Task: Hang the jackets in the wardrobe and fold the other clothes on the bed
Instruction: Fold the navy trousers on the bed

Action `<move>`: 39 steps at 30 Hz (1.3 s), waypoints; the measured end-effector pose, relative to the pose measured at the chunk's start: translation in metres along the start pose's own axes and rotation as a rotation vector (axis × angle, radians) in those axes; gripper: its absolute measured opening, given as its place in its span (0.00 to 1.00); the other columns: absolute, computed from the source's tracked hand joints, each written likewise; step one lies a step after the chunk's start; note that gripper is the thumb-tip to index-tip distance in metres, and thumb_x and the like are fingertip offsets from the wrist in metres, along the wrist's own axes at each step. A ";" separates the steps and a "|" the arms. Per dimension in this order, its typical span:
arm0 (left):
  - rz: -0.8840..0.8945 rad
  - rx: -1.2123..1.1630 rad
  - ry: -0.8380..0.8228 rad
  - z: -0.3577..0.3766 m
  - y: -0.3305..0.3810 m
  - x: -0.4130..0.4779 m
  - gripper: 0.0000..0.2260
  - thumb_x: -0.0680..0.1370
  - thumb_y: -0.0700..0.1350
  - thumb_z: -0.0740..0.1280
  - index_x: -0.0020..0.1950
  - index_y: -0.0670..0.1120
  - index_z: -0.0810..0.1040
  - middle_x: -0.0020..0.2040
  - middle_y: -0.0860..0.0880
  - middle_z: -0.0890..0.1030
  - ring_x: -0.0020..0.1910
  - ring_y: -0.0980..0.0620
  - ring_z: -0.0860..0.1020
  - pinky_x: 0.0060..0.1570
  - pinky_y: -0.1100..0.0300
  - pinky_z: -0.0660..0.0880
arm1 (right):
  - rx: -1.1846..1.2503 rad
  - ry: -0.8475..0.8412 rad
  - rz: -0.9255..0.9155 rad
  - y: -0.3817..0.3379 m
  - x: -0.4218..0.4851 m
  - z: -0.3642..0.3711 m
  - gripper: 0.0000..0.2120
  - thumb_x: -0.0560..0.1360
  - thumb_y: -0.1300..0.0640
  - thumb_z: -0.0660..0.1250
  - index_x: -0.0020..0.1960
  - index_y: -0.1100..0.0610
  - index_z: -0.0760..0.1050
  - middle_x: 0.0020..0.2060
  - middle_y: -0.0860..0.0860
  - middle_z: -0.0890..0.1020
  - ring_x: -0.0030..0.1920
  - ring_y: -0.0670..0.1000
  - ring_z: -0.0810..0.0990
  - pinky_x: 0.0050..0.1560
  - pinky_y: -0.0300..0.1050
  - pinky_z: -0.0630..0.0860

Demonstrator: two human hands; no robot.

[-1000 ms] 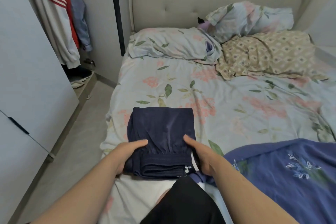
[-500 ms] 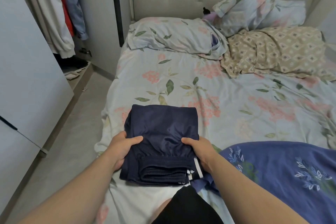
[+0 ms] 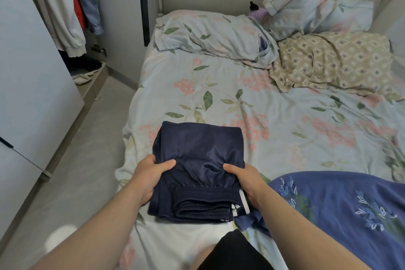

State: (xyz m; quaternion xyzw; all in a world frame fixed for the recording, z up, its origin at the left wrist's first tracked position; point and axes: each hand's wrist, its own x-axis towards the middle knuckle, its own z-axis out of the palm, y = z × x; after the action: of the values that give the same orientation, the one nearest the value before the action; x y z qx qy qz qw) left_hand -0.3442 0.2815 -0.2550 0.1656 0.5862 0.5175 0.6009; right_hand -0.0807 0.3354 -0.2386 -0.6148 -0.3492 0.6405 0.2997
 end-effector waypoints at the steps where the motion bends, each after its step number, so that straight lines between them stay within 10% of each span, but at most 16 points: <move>1: 0.008 0.000 0.006 0.000 0.000 -0.002 0.14 0.71 0.39 0.77 0.55 0.44 0.79 0.47 0.42 0.86 0.44 0.43 0.85 0.42 0.48 0.82 | -0.004 0.008 -0.011 -0.001 -0.002 0.002 0.17 0.70 0.56 0.77 0.56 0.58 0.80 0.46 0.56 0.87 0.46 0.59 0.86 0.51 0.56 0.83; 10: 0.172 -0.011 -0.177 -0.015 0.043 0.035 0.20 0.74 0.39 0.71 0.58 0.62 0.79 0.55 0.53 0.84 0.54 0.51 0.83 0.50 0.53 0.81 | 0.051 -0.090 -0.161 -0.045 0.015 0.057 0.19 0.71 0.57 0.73 0.59 0.44 0.78 0.55 0.51 0.85 0.53 0.57 0.85 0.47 0.50 0.83; 22: 0.205 -0.104 -0.070 -0.091 0.121 0.057 0.18 0.71 0.40 0.69 0.57 0.57 0.81 0.55 0.49 0.84 0.53 0.47 0.84 0.45 0.57 0.81 | -0.018 -0.148 -0.180 -0.108 0.044 0.175 0.19 0.71 0.58 0.72 0.61 0.47 0.78 0.57 0.52 0.84 0.55 0.57 0.84 0.48 0.50 0.82; 39: 0.377 0.234 -0.009 -0.181 0.458 -0.138 0.19 0.70 0.45 0.71 0.59 0.62 0.79 0.56 0.53 0.84 0.53 0.51 0.83 0.53 0.48 0.79 | 0.109 -0.244 -0.200 -0.325 -0.169 0.344 0.18 0.69 0.56 0.73 0.58 0.47 0.79 0.54 0.51 0.85 0.52 0.56 0.85 0.44 0.45 0.83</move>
State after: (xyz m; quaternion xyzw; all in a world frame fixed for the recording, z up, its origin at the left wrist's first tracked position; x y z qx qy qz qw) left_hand -0.6678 0.2831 0.1411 0.3433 0.5983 0.5484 0.4727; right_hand -0.4273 0.3581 0.1247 -0.4776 -0.4074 0.6951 0.3503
